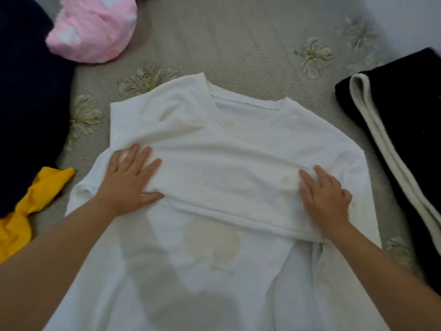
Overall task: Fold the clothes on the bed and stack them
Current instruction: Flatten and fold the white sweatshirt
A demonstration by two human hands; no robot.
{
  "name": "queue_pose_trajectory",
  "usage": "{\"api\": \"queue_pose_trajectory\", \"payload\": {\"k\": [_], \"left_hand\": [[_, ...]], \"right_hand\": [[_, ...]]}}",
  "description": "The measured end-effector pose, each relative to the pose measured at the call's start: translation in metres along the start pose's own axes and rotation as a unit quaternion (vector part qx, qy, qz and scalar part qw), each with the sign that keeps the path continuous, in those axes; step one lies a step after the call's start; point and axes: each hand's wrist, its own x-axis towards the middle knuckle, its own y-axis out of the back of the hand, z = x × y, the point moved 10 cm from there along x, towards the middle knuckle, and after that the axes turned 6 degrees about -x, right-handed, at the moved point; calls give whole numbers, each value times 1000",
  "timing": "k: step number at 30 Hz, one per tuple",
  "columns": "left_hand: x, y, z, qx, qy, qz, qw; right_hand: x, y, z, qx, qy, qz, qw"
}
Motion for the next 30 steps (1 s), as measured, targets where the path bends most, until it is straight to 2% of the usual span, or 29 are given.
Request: {"api": "queue_pose_trajectory", "payload": {"k": [2,4,6,7,9,11,12,15,17,19,21,23,24,27,30], "left_hand": [[0,-6,-30,-34,54,-42,997],[-3,-18,-62,-34,109,-71,991],[-2,-27,-73,-50,119,-99,987],[0,-28,-73,-67,115,-98,986],[3,-29,-71,-89,108,-96,986],[4,-30,-70,-95,103,-88,986],[5,-31,-70,-101,99,-82,987],[7,-33,-72,-124,76,-87,986],[3,-31,-70,-167,43,-85,981],[-8,-16,-69,-246,20,-33,968],[-29,-2,-84,-338,68,68,936],[-58,1,-111,-382,182,169,890],[-65,1,-112,-389,217,193,874],[-74,-2,-117,-431,228,213,847],[-76,-1,-127,-443,213,224,842]], "right_hand": [[4,15,-10,0,-2,65,998],[0,41,-33,-22,44,172,984],[-6,57,-48,-43,67,250,965],[-5,54,-55,-50,72,235,968],[3,19,-58,-72,51,95,992],[2,-17,-48,-105,3,-50,993],[4,-24,-45,-130,-13,-78,988],[12,-10,-66,-207,-15,-61,976],[14,21,-118,-152,41,42,987],[8,52,-188,-56,137,132,980],[17,67,-252,55,155,117,980],[35,69,-309,150,126,68,978],[45,68,-330,169,120,45,977],[62,48,-409,117,177,-44,976],[71,20,-447,57,196,-120,972]]}}
